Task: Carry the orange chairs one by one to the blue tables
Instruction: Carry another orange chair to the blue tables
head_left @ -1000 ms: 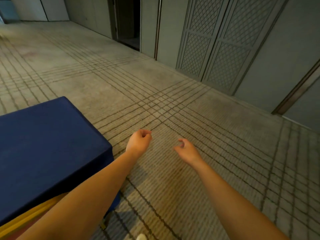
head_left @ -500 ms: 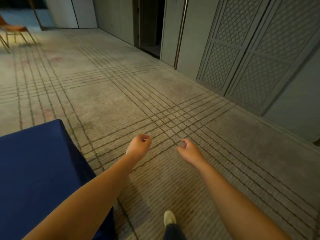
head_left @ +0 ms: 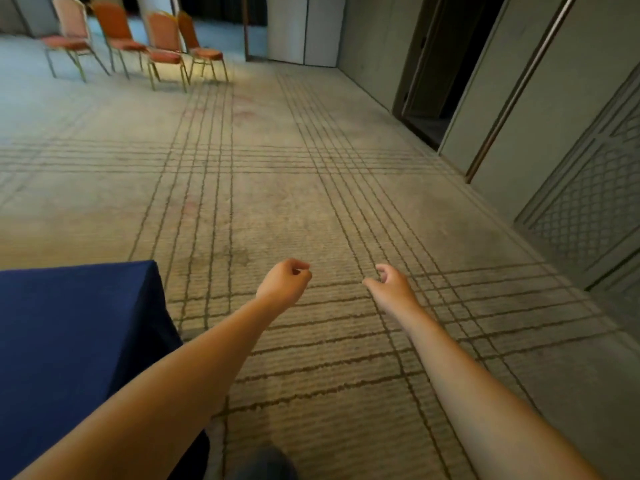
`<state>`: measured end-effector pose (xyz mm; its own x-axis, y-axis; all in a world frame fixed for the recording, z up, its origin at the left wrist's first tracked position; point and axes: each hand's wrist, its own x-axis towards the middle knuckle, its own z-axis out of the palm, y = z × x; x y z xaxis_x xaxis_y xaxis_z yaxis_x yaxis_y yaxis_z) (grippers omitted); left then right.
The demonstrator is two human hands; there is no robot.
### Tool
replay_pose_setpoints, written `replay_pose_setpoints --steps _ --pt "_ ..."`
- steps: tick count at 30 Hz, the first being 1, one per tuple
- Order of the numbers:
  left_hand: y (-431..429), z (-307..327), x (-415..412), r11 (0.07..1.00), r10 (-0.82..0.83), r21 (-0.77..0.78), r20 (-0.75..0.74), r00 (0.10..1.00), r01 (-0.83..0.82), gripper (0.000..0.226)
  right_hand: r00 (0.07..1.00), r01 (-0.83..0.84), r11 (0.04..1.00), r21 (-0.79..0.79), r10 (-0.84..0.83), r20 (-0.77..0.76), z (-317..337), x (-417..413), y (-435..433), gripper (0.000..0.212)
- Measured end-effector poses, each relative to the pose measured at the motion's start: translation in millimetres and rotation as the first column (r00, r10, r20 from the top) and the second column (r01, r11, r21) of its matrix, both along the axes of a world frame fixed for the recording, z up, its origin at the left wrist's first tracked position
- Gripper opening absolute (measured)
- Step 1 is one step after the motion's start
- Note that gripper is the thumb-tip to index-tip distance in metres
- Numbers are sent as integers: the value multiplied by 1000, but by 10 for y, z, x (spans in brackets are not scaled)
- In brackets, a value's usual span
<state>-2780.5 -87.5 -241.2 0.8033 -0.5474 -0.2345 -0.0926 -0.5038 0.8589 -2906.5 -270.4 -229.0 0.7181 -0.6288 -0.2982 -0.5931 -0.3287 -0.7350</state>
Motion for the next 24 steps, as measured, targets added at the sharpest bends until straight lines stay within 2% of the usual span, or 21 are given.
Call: replay_pose_setpoints --steps 5,11,15,24 --pt "-268 72 1294 989 145 -21 26 989 -145 31 993 -109 993 -45 111 43 59 1439 -383 57" --pt "-639 364 3150 949 285 -143 16 958 -280 26 977 -186 977 -101 195 87 369 3409 -800 59" --pt "-840 505 4118 934 319 -175 23 947 -311 26 968 -196 973 -124 212 137 531 4436 -976 58" --pt "-1193 451 6219 912 395 -131 27 918 -389 22 945 -289 956 -59 294 140 482 6789 -1395 59"
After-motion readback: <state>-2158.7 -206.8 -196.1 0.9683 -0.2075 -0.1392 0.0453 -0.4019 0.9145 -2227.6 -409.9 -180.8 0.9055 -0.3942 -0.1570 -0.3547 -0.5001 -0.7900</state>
